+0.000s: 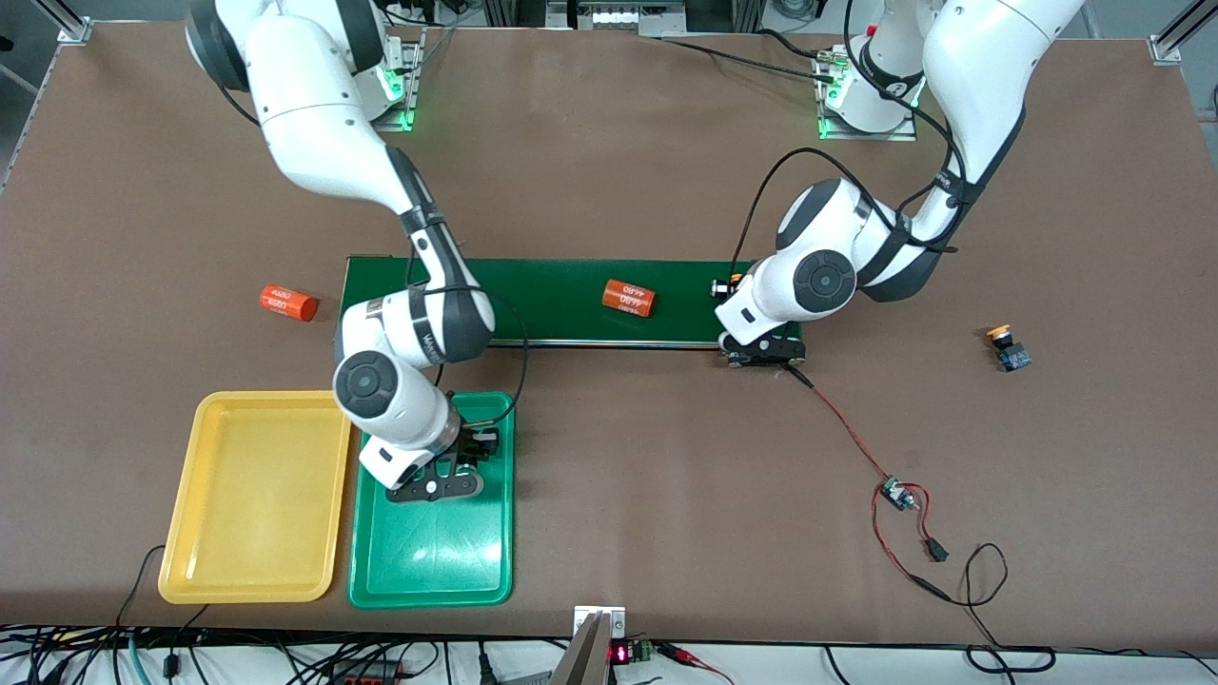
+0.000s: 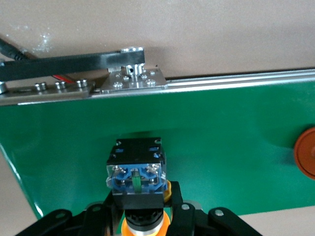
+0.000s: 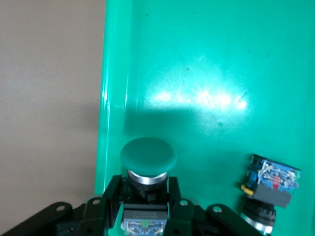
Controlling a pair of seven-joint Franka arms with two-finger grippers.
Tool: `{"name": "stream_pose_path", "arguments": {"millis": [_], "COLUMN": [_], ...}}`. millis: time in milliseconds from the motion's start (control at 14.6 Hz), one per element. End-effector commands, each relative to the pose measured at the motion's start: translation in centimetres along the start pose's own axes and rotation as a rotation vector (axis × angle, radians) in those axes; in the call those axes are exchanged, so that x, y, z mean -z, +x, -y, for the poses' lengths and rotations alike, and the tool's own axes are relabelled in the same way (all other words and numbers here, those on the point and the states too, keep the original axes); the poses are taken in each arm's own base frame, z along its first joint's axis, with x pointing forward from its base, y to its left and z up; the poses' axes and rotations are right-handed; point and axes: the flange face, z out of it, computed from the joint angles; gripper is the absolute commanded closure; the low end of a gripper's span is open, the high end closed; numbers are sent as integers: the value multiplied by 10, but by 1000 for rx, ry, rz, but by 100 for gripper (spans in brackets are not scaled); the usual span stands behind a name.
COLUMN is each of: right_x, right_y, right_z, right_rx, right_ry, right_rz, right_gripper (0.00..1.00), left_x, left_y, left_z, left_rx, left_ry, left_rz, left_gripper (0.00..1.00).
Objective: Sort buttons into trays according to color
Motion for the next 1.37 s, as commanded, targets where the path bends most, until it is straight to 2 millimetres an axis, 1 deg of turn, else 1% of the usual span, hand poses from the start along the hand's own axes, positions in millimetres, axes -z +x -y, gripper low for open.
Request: {"name": "stream_pose_path", "arguments": {"millis": [0, 69, 137, 206, 275, 343, 412, 480, 549, 618, 686, 824, 892, 961, 1029, 1098, 1167, 1304], "right_x": [-26, -39, -48, -52, -53, -50, -45, -36, -26, -15, 3, 40, 65, 86, 102, 113, 126, 150], "right_y": [2, 0, -3, -5, -7, -6, -4, -4, -3, -2, 1, 2, 3, 3, 4, 5, 4, 4], "right_z": [-2, -7, -9, -9, -7, -8, -9, -4, -5, -8, -12, -19, -29, -44, -59, -72, -81, -89], "right_rx": [29, 31, 47, 52, 46, 43, 41, 47, 46, 40, 27, 18, 5, -14, -34, -48, -50, -50], "right_ry": [26, 21, 16, 15, 14, 14, 17, 15, 6, -5, -11, -17, -37, -60, -80, -107, -132, -160], "right_rz": [-3, 0, 12, 22, 29, 28, 23, 23, 36, 48, 55, 86, 101, 119, 124, 125, 131, 125], "right_gripper": [100, 100, 100, 100, 55, 1, 0, 0, 0, 0, 0, 0, 0, 0, 0, 0, 0, 0], "left_x": [12, 22, 40, 59, 79, 92, 104, 114, 121, 126, 129, 131, 134, 135, 135, 133, 129, 112], "left_y": [0, 1, 0, -1, -3, -5, -3, 1, 4, 7, 11, 15, 17, 18, 19, 21, 23, 29], "left_z": [2, 5, 10, 19, 31, 43, 66, 92, 116, 139, 165, 208, 235, 259, 284, 305, 328, 370], "left_rx": [13, 15, 24, 38, 51, 70, 109, 153, 195, 231, 255, 196, 159, 110, 60, 49, 58, 112], "left_ry": [-17, -19, -18, -14, 0, 14, 19, 20, 24, 44, 81, 154, 171, 186, 203, 216, 235, 234], "left_rz": [-19, -35, -66, -97, -122, -125, -132, -143, -146, -155, -168, -173, -171, -167, -163, -160, -166, -178], "left_gripper": [0, 0, 0, 0, 0, 0, 0, 0, 0, 0, 0, 0, 0, 0, 0, 0, 0, 0]}}
